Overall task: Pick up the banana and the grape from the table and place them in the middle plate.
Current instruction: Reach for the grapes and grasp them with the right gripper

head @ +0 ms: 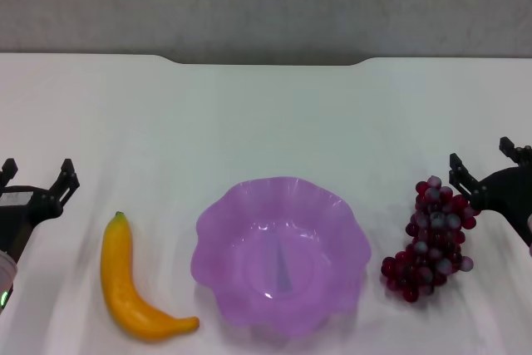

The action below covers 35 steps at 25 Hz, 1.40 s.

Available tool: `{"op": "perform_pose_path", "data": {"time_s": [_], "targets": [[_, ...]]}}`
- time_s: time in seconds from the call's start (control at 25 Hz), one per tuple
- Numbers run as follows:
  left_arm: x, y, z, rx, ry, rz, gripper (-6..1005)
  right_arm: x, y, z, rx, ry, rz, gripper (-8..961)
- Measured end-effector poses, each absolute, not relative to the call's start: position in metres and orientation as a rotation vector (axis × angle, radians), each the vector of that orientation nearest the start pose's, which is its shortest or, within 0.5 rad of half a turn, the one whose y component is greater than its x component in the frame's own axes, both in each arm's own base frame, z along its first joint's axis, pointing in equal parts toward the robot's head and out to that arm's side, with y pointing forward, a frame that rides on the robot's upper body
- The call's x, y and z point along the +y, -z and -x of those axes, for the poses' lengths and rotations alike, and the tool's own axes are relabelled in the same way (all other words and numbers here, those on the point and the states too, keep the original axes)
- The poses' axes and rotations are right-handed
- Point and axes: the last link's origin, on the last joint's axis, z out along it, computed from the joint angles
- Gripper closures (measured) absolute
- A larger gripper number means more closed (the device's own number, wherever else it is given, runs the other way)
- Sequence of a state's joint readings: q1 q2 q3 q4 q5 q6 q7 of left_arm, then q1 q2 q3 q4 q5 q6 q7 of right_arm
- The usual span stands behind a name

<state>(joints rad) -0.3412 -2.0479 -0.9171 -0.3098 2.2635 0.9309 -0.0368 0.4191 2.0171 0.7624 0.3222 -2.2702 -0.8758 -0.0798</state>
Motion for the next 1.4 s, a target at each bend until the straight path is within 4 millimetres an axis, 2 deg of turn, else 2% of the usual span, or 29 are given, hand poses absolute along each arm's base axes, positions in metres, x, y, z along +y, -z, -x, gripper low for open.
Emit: {"op": "perform_pose_path", "data": {"time_s": [0.64,0.92,1.2,1.4], "targets": [[0.319,0.020,0.360,-0.710,0.516,1.557,106,0.339,0.039,-0.325,0.482,-0.465,1.788,133],[0.316,0.019,0.364,-0.716,0.506,1.551,105,0.342,0.040,-0.297,0.527,-0.564,1.779,132],[0.316,0.018,0.365,-0.714,0.500,1.551,106,0.349,0.028,-0.269,0.603,-0.436,1.812,132],[0.317,0.018,0.364,-0.712,0.503,1.555,106,0.355,0.027,-0.250,0.738,-0.342,1.956,133]]}}
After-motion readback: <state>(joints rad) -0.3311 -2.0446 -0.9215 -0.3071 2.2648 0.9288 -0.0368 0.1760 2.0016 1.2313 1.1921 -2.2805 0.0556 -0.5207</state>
